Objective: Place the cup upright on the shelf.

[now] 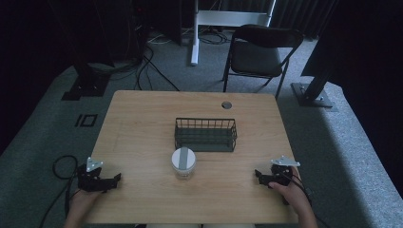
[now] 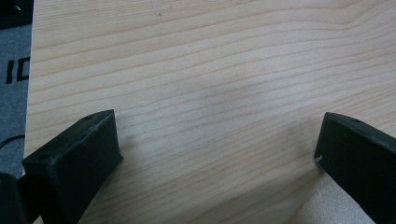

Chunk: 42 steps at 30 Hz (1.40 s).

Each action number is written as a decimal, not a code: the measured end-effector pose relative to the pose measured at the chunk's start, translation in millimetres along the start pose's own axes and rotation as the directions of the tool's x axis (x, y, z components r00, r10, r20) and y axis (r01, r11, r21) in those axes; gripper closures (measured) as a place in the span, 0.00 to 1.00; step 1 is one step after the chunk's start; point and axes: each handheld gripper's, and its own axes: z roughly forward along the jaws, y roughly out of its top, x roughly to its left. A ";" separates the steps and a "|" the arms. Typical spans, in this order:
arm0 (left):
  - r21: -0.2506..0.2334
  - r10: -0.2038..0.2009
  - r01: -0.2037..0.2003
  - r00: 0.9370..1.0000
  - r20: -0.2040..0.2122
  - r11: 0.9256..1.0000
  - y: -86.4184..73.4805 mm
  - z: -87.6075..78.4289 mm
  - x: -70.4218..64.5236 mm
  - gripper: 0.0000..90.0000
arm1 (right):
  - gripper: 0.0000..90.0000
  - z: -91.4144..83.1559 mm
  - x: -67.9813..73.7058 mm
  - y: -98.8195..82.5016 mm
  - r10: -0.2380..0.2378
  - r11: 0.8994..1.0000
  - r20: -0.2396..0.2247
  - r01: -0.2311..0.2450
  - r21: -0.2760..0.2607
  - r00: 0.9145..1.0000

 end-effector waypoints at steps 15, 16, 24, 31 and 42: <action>0.000 0.006 -0.006 1.000 0.005 1.000 -0.6 -0.5 0.9 0.00 | 0.13 0.2 -0.2 0.1 -0.008 1.000 -0.002 0.008 -0.002 1.000; 0.000 0.006 -0.006 1.000 0.005 1.000 -0.6 -0.5 1.0 0.00 | 0.13 0.1 -0.1 0.0 -0.006 1.000 -0.001 0.006 -0.002 1.000; 0.000 0.009 -0.009 1.000 0.008 1.000 -0.5 -0.3 1.1 0.00 | 0.13 -0.1 -1.3 0.3 0.002 1.000 0.016 -0.002 -0.007 1.000; 0.000 0.008 -0.008 1.000 0.008 1.000 -0.5 -0.3 1.0 0.00 | 0.13 -0.2 -3.7 4.5 0.001 1.000 0.028 0.000 -0.021 1.000; 0.000 0.008 -0.008 1.000 0.008 1.000 -0.5 -0.3 1.0 0.00 | 0.13 -10.1 1.0 21.3 -0.025 0.997 -0.012 0.024 -0.077 1.000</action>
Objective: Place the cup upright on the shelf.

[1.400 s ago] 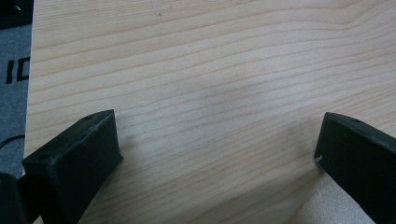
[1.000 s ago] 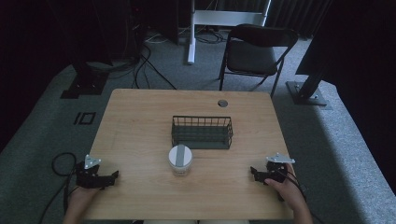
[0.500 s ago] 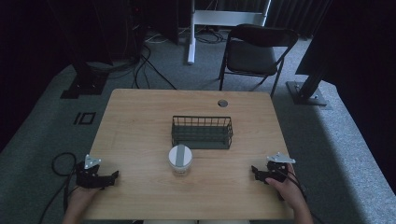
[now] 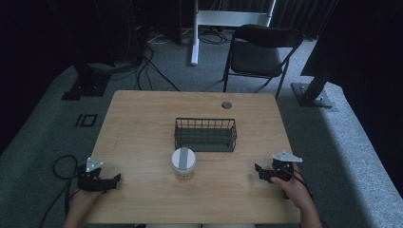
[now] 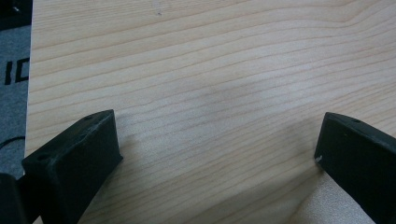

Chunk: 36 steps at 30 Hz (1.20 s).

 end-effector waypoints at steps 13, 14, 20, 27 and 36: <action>0.000 0.000 0.000 1.000 0.000 1.000 0.0 0.0 0.0 0.00 | 0.15 2.7 11.8 7.3 -0.055 0.998 -0.057 0.053 -0.023 0.997; 0.000 0.000 0.000 1.000 0.000 1.000 0.0 0.0 0.0 0.00 | 0.15 2.8 13.0 7.9 -0.061 0.998 -0.064 0.059 -0.024 0.996; 0.000 0.000 0.000 1.000 0.000 1.000 0.0 0.0 0.0 0.00 | 0.15 2.8 20.2 10.8 -0.067 0.997 -0.100 0.063 -0.040 0.993; 0.000 0.001 -0.001 1.000 0.001 1.000 0.0 0.1 0.1 0.00 | 0.16 1.0 32.6 15.2 -0.098 0.993 -0.155 0.086 -0.082 0.983; 0.000 0.001 -0.001 1.000 0.001 1.000 0.1 0.1 0.0 0.00 | 0.16 0.5 51.9 21.2 -0.154 0.985 -0.221 0.134 -0.104 0.963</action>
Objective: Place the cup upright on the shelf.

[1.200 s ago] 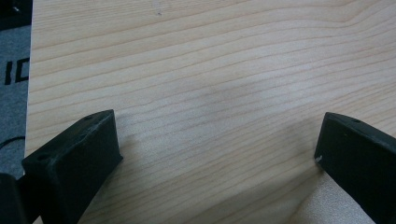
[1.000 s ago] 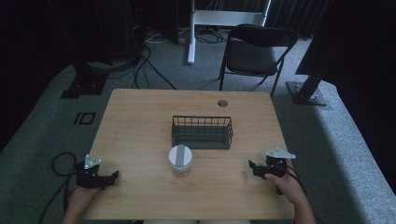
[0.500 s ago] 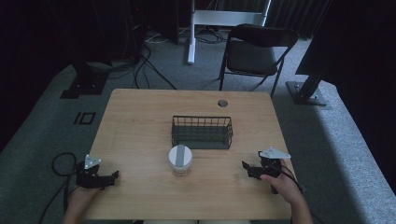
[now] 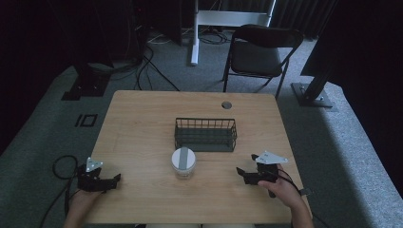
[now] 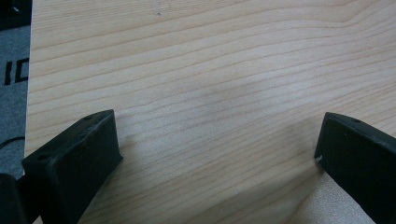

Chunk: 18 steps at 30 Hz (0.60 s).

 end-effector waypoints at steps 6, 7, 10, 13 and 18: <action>0.000 0.000 0.000 1.000 0.000 1.000 0.0 0.0 0.0 0.00 | 0.16 7.4 11.3 4.6 -0.024 1.000 -0.038 0.024 0.002 0.999; 0.000 0.000 0.000 1.000 0.000 1.000 0.0 0.0 0.0 0.00 | 0.16 9.1 13.4 5.2 -0.029 1.000 -0.054 0.030 0.003 0.998; 0.000 0.000 0.000 1.000 0.000 1.000 0.0 0.0 0.0 0.00 | 0.16 13.1 17.2 6.8 -0.037 0.999 -0.065 0.037 -0.004 0.997; 0.000 0.000 0.000 1.000 0.000 1.000 0.0 0.0 0.0 0.00 | 0.16 17.1 21.9 8.2 -0.052 0.999 -0.080 0.052 -0.003 0.995; 0.000 0.000 0.000 1.000 0.000 1.000 0.0 0.0 0.0 0.00 | 0.16 26.5 34.7 12.5 -0.074 0.997 -0.129 0.073 -0.010 0.989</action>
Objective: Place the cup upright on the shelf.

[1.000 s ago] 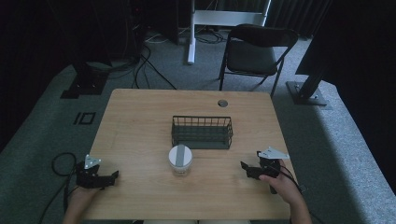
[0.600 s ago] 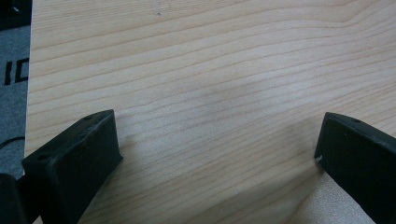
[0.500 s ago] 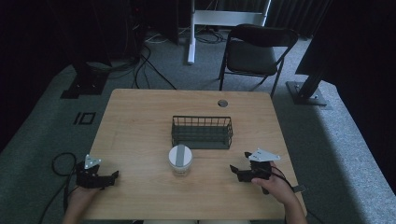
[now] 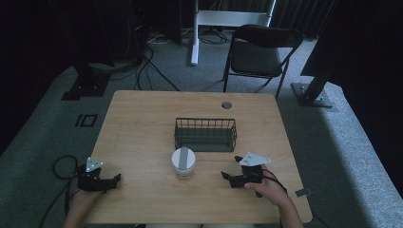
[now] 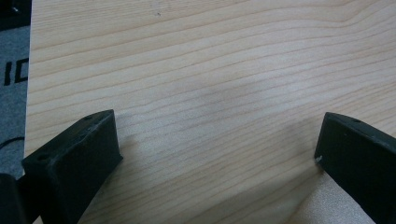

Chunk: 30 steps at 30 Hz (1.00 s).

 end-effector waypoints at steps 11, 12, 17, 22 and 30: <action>0.000 0.000 0.000 1.000 0.001 1.000 0.0 0.0 0.0 0.00 | 0.17 18.5 16.7 10.0 -0.022 1.000 -0.068 0.022 0.001 0.997; 0.000 0.001 -0.001 1.000 0.001 1.000 0.0 0.0 0.0 0.00 | 0.17 20.4 18.2 10.9 -0.024 1.000 -0.077 0.025 0.005 0.997; 0.000 0.002 -0.002 1.000 0.001 1.000 0.0 0.0 0.1 0.00 | 0.17 31.0 26.4 15.3 -0.044 0.999 -0.109 0.045 0.006 0.993; 0.000 0.002 -0.002 1.000 0.002 1.000 0.0 0.0 0.1 0.00 | 0.17 39.6 32.3 19.2 -0.047 0.999 -0.139 0.047 -0.001 0.989; 0.000 0.002 -0.002 1.000 0.002 1.000 0.0 0.0 0.1 0.00 | 0.17 51.9 41.9 25.1 -0.062 0.998 -0.179 0.063 -0.002 0.982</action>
